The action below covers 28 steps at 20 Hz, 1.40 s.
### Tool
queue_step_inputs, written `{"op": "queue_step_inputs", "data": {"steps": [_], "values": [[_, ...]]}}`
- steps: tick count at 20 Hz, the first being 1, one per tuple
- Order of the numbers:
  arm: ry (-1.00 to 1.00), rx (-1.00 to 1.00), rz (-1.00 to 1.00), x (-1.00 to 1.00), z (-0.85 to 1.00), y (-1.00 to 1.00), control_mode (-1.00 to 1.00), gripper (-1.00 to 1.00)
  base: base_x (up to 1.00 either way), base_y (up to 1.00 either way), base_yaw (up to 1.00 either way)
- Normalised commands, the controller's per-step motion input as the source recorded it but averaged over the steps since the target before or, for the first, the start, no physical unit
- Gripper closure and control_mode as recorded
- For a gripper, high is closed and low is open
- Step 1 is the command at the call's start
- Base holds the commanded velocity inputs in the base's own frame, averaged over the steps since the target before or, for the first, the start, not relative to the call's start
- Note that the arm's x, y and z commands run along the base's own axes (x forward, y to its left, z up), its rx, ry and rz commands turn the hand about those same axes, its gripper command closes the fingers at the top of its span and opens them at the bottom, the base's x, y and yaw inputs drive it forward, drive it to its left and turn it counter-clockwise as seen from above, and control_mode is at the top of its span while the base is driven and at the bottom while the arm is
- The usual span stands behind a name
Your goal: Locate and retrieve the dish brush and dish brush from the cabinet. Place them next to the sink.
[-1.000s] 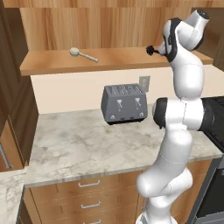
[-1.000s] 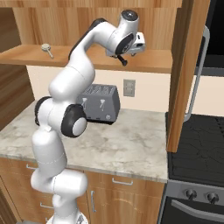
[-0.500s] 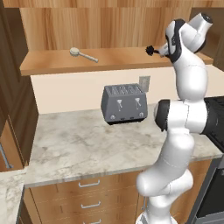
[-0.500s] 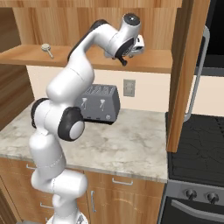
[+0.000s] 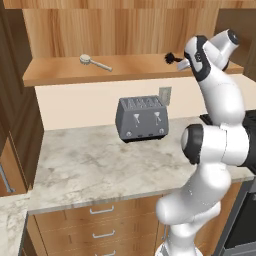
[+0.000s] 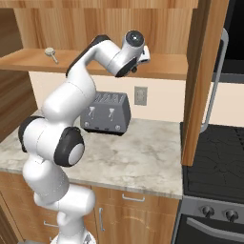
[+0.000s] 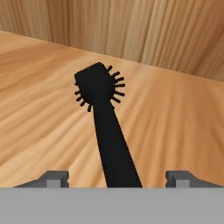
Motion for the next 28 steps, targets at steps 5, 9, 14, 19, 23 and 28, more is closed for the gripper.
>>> {"op": "queue_step_inputs", "data": {"steps": [5, 9, 14, 19, 23, 28], "values": [[-0.07, 0.0, 0.02, 0.0, -0.32, 0.11, -1.0, 1.0, 0.0, 0.0, 0.0], [0.0, 0.0, -0.01, 0.03, -0.15, 0.09, -1.0, 1.0, 0.0, 0.0, 0.0], [0.06, -0.01, -0.12, -0.15, 0.08, 0.1, -1.0, 1.0, 0.0, 0.0, 0.0], [-0.02, 0.0, -0.16, -0.61, 0.05, 0.11, -1.0, 1.0, 0.0, 0.0, 0.0], [-0.16, 0.05, -0.15, -0.86, 0.0, 0.07, -1.0, 1.0, 0.0, 0.0, 0.0], [-0.15, 0.06, -0.13, -0.97, 0.0, 0.12, -1.0, 1.0, 0.0, 0.0, 0.0]]}}
